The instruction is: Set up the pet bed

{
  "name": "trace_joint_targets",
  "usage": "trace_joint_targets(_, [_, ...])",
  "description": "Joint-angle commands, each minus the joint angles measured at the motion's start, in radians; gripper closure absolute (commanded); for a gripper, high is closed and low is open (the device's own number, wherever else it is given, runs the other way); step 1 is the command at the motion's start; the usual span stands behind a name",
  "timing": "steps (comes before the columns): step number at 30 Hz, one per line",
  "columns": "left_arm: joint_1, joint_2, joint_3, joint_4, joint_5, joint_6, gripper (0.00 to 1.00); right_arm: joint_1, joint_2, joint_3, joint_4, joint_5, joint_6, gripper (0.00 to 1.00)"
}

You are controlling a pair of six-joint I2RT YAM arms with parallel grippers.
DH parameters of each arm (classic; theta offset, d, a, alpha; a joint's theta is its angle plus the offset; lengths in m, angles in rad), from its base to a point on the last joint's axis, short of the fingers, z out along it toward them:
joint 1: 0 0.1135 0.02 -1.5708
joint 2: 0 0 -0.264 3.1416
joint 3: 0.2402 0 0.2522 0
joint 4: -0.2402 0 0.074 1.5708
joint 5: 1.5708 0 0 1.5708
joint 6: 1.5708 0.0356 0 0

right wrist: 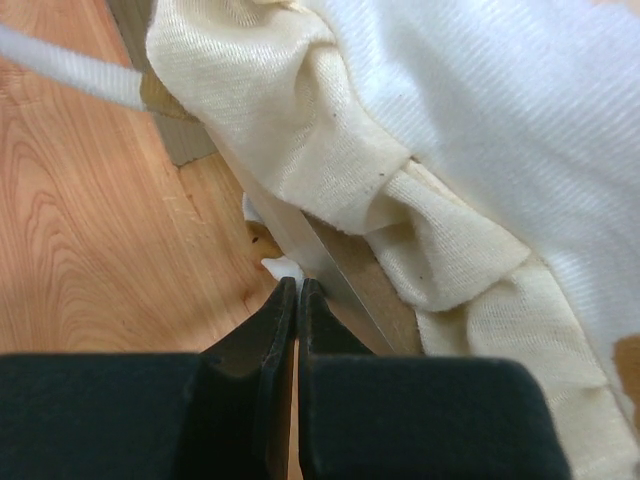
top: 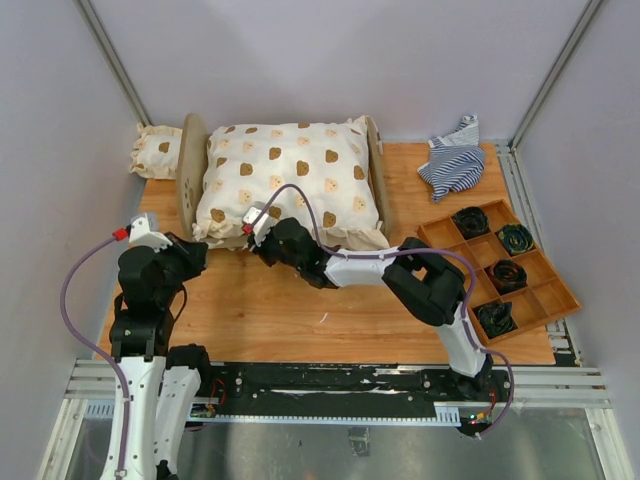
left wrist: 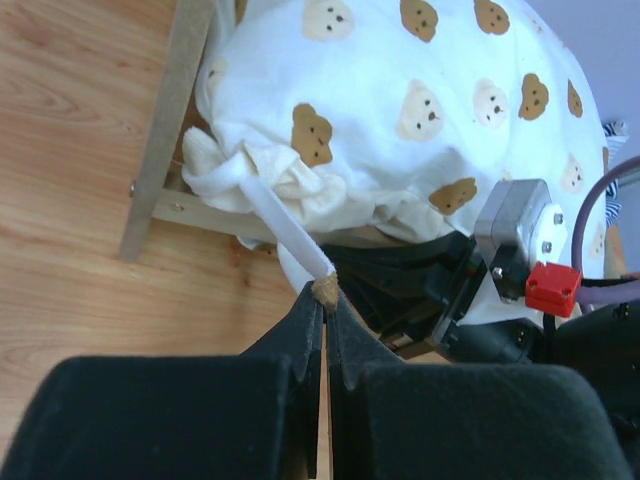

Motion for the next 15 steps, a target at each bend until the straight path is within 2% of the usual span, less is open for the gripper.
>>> trace_joint_targets(1, [-0.017,-0.01,0.032,-0.083,0.057,-0.051,1.0,-0.048,0.026,0.066,-0.016,0.034,-0.026,1.0])
trace_joint_targets(5, [-0.028,-0.011,0.076,-0.196,-0.019,-0.032,1.0,-0.054,0.033,0.087,-0.029,0.032,-0.027,1.0])
trace_joint_targets(12, [-0.047,0.001,0.208,-0.347,-0.045,-0.016,1.0,-0.07,0.035,0.098,-0.039,0.026,-0.029,1.0])
trace_joint_targets(13, [-0.047,-0.007,0.195,-0.339,-0.042,-0.027,0.97,-0.072,0.035,0.096,-0.036,0.024,-0.021,1.0])
trace_joint_targets(15, [-0.047,-0.016,0.154,-0.308,-0.038,-0.05,0.84,-0.072,0.033,0.094,-0.033,0.014,-0.013,1.0])
